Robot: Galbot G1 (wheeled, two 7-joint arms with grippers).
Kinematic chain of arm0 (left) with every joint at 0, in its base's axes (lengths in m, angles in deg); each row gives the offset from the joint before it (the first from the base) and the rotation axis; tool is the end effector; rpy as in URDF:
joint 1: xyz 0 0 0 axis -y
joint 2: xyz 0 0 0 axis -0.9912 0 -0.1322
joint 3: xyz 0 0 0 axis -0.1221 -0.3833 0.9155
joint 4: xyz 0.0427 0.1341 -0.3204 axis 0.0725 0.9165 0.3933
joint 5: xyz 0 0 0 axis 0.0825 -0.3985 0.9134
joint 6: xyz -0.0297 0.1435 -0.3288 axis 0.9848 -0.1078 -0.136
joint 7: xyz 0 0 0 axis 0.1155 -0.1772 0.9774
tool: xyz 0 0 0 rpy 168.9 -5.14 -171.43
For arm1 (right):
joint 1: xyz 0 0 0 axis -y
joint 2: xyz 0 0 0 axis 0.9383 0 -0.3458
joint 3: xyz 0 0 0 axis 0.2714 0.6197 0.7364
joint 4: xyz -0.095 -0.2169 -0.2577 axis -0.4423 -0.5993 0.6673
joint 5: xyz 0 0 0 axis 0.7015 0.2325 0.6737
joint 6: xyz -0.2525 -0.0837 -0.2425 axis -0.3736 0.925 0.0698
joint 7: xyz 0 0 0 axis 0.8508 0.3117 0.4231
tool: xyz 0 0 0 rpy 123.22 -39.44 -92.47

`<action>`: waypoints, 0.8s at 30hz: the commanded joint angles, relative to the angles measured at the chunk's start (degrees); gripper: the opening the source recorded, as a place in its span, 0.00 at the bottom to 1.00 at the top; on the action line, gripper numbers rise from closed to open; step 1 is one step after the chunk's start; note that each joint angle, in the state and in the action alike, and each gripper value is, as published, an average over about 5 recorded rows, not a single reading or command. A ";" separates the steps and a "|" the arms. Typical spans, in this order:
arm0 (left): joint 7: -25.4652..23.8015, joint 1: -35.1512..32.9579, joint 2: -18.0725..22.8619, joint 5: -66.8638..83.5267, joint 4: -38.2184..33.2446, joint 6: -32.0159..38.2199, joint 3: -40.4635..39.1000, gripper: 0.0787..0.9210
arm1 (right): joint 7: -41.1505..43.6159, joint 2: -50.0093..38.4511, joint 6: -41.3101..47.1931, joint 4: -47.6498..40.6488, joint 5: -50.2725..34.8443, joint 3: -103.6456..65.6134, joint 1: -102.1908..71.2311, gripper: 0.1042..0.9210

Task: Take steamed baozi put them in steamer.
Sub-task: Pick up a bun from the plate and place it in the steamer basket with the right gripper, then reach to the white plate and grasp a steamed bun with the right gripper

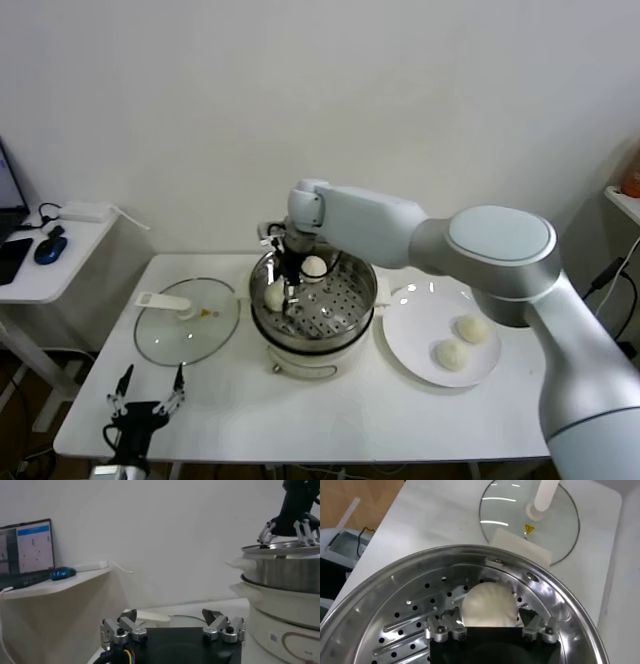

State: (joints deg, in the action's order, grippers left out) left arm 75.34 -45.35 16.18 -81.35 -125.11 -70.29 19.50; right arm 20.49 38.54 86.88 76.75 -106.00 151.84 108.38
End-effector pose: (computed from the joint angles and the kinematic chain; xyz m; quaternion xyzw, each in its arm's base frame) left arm 0.1339 0.0934 -0.3544 0.0676 -0.9933 -0.0715 0.0613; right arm 0.6094 0.2305 -0.1100 0.6281 -0.4895 0.5193 0.3103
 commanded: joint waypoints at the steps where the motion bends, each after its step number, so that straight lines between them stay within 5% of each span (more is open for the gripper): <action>1: 0.05 -0.10 -0.09 0.16 0.06 0.06 0.06 0.88 | 0.23 -1.67 0.00 1.87 -0.18 -0.07 1.39 0.88; 14: 0.02 0.66 -0.37 0.09 -0.35 -0.33 0.05 0.88 | 0.52 -22.54 -0.70 26.68 -12.26 7.60 21.48 0.88; 24: 0.04 0.41 -1.09 0.90 -1.04 0.43 -0.44 0.88 | 1.16 -42.21 -1.31 37.31 -7.48 13.05 26.68 0.88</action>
State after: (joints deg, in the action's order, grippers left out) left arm 75.40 -44.74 15.34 -80.83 -125.76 -70.16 19.23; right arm 21.32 14.30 85.86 101.85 -114.43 160.19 127.58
